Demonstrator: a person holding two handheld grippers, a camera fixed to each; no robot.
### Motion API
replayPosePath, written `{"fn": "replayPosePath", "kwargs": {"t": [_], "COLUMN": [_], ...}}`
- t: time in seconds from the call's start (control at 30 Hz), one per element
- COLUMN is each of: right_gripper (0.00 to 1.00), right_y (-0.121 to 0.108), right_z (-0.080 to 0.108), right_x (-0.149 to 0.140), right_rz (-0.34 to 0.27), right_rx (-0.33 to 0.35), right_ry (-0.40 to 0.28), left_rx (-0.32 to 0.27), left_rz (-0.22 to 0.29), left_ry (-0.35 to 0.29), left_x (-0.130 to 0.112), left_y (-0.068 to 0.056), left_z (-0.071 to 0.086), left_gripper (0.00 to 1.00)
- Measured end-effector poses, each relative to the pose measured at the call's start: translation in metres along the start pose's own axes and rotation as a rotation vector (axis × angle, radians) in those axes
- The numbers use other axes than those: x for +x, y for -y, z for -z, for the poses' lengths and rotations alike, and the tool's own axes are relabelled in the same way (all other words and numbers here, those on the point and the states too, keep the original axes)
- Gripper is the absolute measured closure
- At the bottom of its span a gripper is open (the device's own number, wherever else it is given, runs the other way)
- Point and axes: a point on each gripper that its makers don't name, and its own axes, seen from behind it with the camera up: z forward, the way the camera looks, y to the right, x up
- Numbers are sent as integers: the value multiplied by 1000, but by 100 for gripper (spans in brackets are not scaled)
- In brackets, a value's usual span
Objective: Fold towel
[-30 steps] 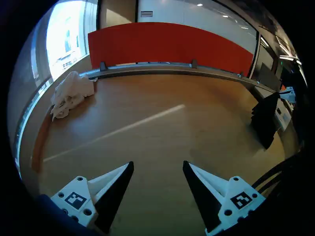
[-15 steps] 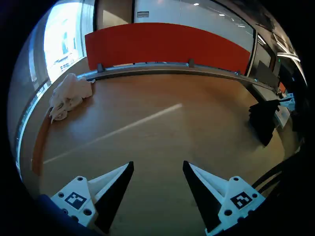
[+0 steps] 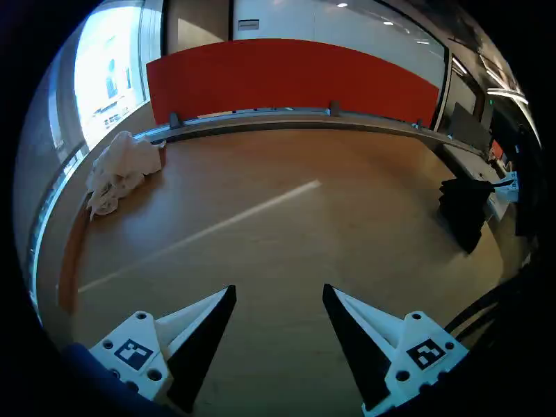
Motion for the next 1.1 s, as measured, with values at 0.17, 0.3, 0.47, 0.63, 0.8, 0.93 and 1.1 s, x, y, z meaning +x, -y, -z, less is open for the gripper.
{"fn": "replayPosePath", "kwargs": {"t": [0.17, 0.3, 0.47, 0.63, 0.8, 0.93, 1.1], "right_gripper": [95, 95, 95, 95, 95, 95, 95], "right_y": [-1, -1, 2, 11, 20, 23, 24], "right_z": [-6, -13, -22, -34, -47, -55, -63], "right_x": [-18, -39, -67, -87, -99, -106, -111], "right_rz": [-15, -40, -84, -140, -197, -225, -251], "right_rx": [-6, -9, -12, -12, -13, -15, -21], "right_ry": [23, 47, 75, 89, 93, 99, 107], "left_rx": [2, 5, 12, 19, 21, 23, 29], "left_rz": [-8, -13, -24, -39, -44, -48, -52], "left_ry": [3, 7, 12, 16, 19, 18, 18], "left_x": [0, 0, 1, 2, 3, 5, 7], "left_y": [-2, -3, -4, -5, -8, -9, -9], "left_z": [0, -1, 0, 0, 0, -1, -1], "left_gripper": [8, 8, 8, 8, 8, 8, 8]}}
